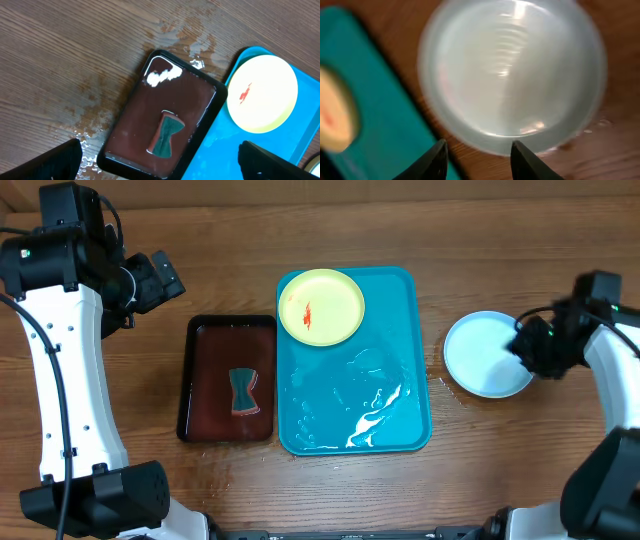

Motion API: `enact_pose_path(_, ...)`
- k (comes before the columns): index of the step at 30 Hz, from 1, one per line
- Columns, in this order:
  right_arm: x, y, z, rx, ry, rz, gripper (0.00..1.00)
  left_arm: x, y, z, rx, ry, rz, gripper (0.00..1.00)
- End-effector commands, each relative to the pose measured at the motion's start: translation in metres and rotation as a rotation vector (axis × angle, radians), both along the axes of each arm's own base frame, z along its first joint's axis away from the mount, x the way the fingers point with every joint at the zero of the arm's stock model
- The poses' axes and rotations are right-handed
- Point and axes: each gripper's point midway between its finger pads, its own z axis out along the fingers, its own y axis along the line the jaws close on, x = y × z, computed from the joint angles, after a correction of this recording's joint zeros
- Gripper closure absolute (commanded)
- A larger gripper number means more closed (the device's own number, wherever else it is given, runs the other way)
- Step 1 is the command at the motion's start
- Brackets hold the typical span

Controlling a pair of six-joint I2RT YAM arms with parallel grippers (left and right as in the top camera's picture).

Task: Clean dirty plates on tray and stack at the side
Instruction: 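Carry the white plate right and set it on the yellow plate, then grip the remaining yellow plate rim with the right gripper and pull it to tray center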

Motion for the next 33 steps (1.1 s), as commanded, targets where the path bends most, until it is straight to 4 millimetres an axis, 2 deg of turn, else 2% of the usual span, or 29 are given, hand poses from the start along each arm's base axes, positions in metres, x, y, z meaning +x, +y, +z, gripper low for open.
enact_pose_path(1, 0.022, 0.066, 0.067, 0.044, -0.226, 0.273, 0.57, -0.001, 0.002, 0.012, 0.012, -0.035, -0.007, 0.00)
enact_pose_path(5, 0.037, 0.124, 0.081, -0.056, -0.329, 0.448, 0.52, -0.001, 0.002, 0.012, 0.011, -0.035, -0.007, 0.00)
enact_pose_path(6, 0.046, 0.144, 0.081, -0.148, -0.373, 0.498, 0.51, 0.000, 0.002, 0.012, 0.012, -0.035, -0.007, 0.00)
enact_pose_path(7, 0.057, 0.160, 0.079, -0.253, -0.415, 0.522, 0.47, 0.000, 0.002, 0.012, 0.012, -0.035, -0.007, 0.00)
enact_pose_path(9, 0.068, 0.173, 0.075, -0.335, -0.451, 0.532, 0.35, 0.000, 0.002, 0.012, 0.011, -0.035, -0.007, 0.00)
enact_pose_path(13, 0.088, 0.210, 0.056, -0.342, -0.506, 0.578, 0.32, -0.001, 0.002, 0.012, 0.012, -0.035, -0.006, 0.00)
enact_pose_path(15, 0.101, 0.222, 0.037, -0.334, -0.514, 0.590, 0.32, -0.001, 0.002, 0.012, 0.011, -0.035, -0.006, 0.00)
enact_pose_path(19, 0.120, 0.231, -0.006, -0.337, -0.488, 0.595, 0.32, 0.000, 0.001, 0.012, 0.011, -0.035, -0.007, 0.00)
enact_pose_path(20, 0.126, 0.232, -0.029, -0.340, -0.466, 0.597, 0.32, 0.000, 0.001, 0.012, 0.011, -0.035, -0.007, 0.00)
enact_pose_path(21, 0.128, 0.232, -0.041, -0.342, -0.451, 0.601, 0.32, -0.001, 0.002, 0.012, 0.012, -0.035, -0.007, 0.00)
enact_pose_path(22, 0.128, 0.232, -0.067, -0.344, -0.411, 0.610, 0.32, -0.001, 0.002, 0.012, 0.011, -0.035, -0.005, 0.00)
enact_pose_path(24, 0.126, 0.235, -0.083, -0.328, -0.383, 0.624, 0.33, -0.001, 0.002, 0.012, 0.012, -0.035, -0.005, 0.00)
enact_pose_path(27, 0.122, 0.239, -0.093, -0.302, -0.361, 0.639, 0.52, -0.001, 0.002, 0.012, 0.011, -0.035, -0.007, 0.00)
enact_pose_path(31, 0.121, 0.236, -0.089, -0.303, -0.358, 0.635, 0.92, -0.001, 0.002, 0.012, 0.011, -0.035, -0.007, 0.00)
enact_pose_path(33, 0.119, 0.233, -0.083, -0.302, -0.354, 0.626, 0.96, -0.001, 0.002, 0.012, 0.011, -0.035, -0.007, 0.00)
